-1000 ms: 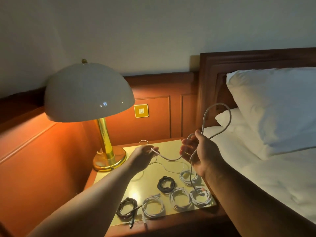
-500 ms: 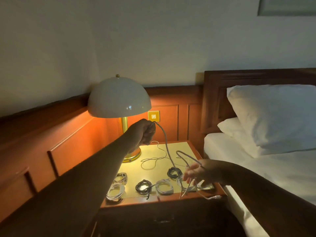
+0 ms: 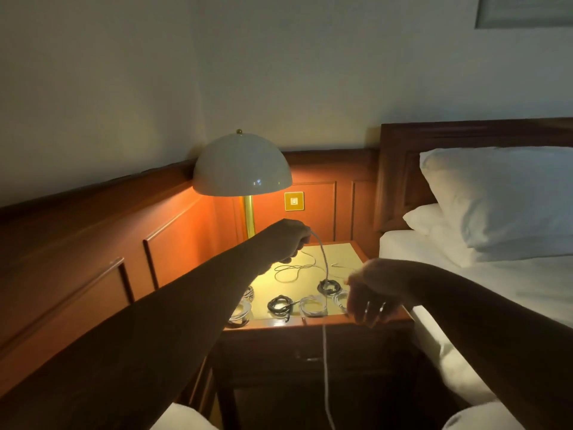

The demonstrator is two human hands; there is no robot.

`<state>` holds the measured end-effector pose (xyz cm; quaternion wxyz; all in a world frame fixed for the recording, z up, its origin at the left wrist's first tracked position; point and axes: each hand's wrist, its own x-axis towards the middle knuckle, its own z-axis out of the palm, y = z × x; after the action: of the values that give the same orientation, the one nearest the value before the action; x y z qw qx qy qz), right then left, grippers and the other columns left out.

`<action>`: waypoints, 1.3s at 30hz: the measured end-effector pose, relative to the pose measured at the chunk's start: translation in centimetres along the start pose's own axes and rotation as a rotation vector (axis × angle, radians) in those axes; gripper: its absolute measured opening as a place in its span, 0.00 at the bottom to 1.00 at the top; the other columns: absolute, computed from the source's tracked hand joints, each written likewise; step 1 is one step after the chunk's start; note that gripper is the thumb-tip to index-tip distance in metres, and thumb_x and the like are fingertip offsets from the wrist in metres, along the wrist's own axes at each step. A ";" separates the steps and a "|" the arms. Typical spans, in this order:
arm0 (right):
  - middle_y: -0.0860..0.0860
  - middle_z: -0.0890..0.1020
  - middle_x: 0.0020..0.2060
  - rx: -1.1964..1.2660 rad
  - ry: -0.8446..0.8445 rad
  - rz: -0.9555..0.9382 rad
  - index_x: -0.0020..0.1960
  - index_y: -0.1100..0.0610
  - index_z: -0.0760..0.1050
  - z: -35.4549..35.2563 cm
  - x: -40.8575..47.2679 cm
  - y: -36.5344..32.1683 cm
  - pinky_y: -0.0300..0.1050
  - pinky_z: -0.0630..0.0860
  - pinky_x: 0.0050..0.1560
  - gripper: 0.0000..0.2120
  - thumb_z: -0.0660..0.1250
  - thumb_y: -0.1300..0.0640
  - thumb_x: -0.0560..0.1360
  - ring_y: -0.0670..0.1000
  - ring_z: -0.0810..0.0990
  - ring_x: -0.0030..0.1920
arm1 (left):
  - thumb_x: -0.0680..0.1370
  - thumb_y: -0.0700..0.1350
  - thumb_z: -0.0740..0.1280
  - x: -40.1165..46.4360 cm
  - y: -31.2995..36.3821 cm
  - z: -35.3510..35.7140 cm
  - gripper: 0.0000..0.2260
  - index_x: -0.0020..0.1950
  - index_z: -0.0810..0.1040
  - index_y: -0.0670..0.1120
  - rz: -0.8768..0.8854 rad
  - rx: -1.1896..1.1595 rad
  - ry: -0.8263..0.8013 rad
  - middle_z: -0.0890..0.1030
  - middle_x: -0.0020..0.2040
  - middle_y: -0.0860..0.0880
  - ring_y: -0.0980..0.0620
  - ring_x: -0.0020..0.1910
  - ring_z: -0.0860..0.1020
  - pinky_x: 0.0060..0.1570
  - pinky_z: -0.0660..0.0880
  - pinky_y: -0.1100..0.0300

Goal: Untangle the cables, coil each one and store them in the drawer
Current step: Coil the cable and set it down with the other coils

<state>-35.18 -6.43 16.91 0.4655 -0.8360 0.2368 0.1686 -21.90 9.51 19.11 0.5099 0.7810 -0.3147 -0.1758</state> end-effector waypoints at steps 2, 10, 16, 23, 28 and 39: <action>0.62 0.84 0.46 0.336 -0.141 -0.044 0.52 0.65 0.81 0.9 -0.7 -0.8 0.46 0.77 0.45 0.32 0.51 0.39 0.83 0.58 0.83 0.42 | 0.82 0.43 0.62 -1.3 0.2 0.5 0.12 0.39 0.77 0.46 -0.016 -0.010 -0.016 0.73 0.35 0.50 0.52 0.34 0.71 0.39 0.69 0.58; 0.59 0.86 0.42 0.769 0.078 -0.127 0.59 0.63 0.76 6.3 0.9 -1.6 0.57 0.78 0.59 0.19 0.51 0.53 0.84 0.59 0.85 0.50 | 0.77 0.44 0.73 -3.5 -2.4 2.5 0.07 0.40 0.82 0.43 0.315 0.591 -0.029 0.79 0.42 0.50 0.52 0.42 0.78 0.40 0.76 0.58; 0.49 0.63 0.27 0.775 -0.047 -0.176 0.35 0.54 0.69 7.8 2.3 -0.5 0.41 0.56 0.31 0.17 0.52 0.53 0.81 0.48 0.59 0.26 | 0.79 0.42 0.68 -3.0 -6.4 2.1 0.11 0.60 0.73 0.48 0.340 0.200 -0.047 0.75 0.56 0.50 0.52 0.52 0.77 0.44 0.75 0.65; 0.48 0.67 0.25 1.172 -0.329 -0.407 0.27 0.54 0.68 7.0 5.6 -0.7 0.38 0.65 0.28 0.16 0.56 0.53 0.72 0.47 0.65 0.26 | 0.85 0.43 0.59 -2.5 -12.8 4.1 0.09 0.55 0.76 0.40 -0.044 -0.137 -0.253 0.79 0.45 0.45 0.52 0.45 0.82 0.61 0.79 0.48; 0.47 0.75 0.32 0.434 0.515 -0.798 0.38 0.57 0.69 6.1 10.8 1.8 0.47 0.73 0.40 0.13 0.53 0.60 0.80 0.51 0.73 0.36 | 0.85 0.46 0.58 -1.9 -15.5 5.6 0.09 0.60 0.77 0.52 -0.225 -0.119 -0.430 0.74 0.41 0.47 0.52 0.40 0.76 0.47 0.79 0.54; 0.46 0.73 0.35 -0.367 -0.008 -0.177 0.40 0.45 0.70 9.4 16.7 9.4 0.46 0.70 0.45 0.21 0.46 0.41 0.84 0.48 0.73 0.39 | 0.81 0.49 0.67 1.5 -21.3 6.0 0.05 0.52 0.82 0.53 -0.007 0.390 -0.185 0.80 0.46 0.58 0.59 0.47 0.78 0.46 0.75 0.65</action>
<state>-27.08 -6.64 -2.89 0.3191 -0.9237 0.1260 0.1706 -17.66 10.40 -2.63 0.3174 0.8465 -0.3857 -0.1840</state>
